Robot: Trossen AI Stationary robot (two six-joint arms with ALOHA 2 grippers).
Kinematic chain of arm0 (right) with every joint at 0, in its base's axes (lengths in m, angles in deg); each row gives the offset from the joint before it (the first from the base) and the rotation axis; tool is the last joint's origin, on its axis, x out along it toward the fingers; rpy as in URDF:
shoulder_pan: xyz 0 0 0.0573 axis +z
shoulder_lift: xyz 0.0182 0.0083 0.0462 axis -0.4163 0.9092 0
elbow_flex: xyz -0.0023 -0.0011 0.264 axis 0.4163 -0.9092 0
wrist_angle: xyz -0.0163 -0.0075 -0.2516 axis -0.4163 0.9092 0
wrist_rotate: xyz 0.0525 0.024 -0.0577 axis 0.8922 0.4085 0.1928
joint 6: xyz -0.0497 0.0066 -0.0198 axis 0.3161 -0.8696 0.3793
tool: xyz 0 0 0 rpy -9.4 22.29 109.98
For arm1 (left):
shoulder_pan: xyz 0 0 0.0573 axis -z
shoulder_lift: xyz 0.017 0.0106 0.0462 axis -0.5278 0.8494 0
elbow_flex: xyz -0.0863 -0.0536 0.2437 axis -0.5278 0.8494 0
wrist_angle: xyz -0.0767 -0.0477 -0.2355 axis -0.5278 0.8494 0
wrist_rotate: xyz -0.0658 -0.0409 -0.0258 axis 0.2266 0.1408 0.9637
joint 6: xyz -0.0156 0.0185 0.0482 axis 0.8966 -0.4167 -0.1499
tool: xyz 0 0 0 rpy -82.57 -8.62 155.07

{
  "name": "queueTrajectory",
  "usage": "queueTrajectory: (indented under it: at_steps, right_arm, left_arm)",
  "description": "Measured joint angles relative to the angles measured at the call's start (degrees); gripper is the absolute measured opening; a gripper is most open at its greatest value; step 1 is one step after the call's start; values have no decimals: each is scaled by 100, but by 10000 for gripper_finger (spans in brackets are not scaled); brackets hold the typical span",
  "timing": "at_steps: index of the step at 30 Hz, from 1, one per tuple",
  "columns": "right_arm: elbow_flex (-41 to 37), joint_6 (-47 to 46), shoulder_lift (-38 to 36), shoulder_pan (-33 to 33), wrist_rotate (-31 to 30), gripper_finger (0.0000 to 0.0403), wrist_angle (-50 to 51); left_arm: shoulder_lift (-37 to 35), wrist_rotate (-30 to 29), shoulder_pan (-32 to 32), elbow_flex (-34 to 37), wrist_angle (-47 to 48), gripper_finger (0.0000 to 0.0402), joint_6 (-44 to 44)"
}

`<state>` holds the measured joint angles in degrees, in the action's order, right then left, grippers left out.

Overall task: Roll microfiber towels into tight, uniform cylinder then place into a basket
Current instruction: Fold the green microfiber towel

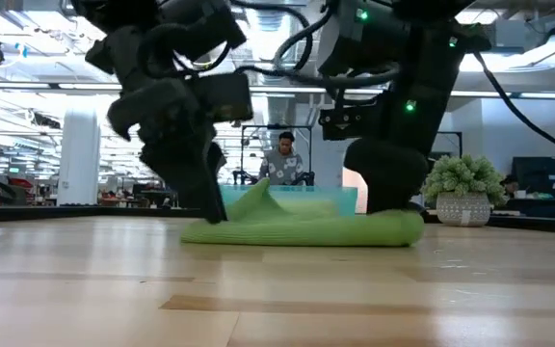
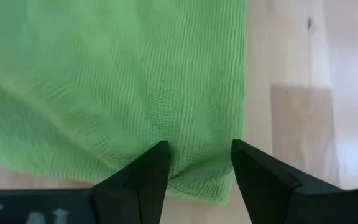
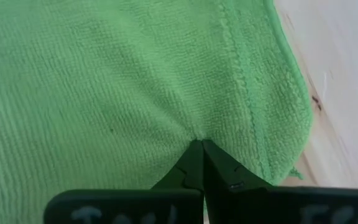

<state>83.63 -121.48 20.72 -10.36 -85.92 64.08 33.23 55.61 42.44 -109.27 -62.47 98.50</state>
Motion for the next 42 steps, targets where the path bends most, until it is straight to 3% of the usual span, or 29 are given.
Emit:
queueTrajectory:
  at_steps: [8,15,17,25,32,42]
  right_arm:
    - [125,554,31,322,-47,22,179]
    - [477,617,39,542,-106,15,303]
    - [547,621,37,618,-194,16,383]
    - [693,714,28,813,-436,17,536]
    - [697,677,40,796,-424,27,485]
    - [704,547,76,667,-409,105,436]
  left_arm:
    - [-33,-267,302,-317,71,169,-90]
    - [-87,-1585,455,-510,640,169,-727]
    - [-87,-1722,451,-453,620,169,-933]
    - [-87,-1704,73,-120,53,160,-1346]
    - [-87,-1033,-320,92,-317,142,-1163]
    - [-87,-1010,-358,162,-335,134,-1124]
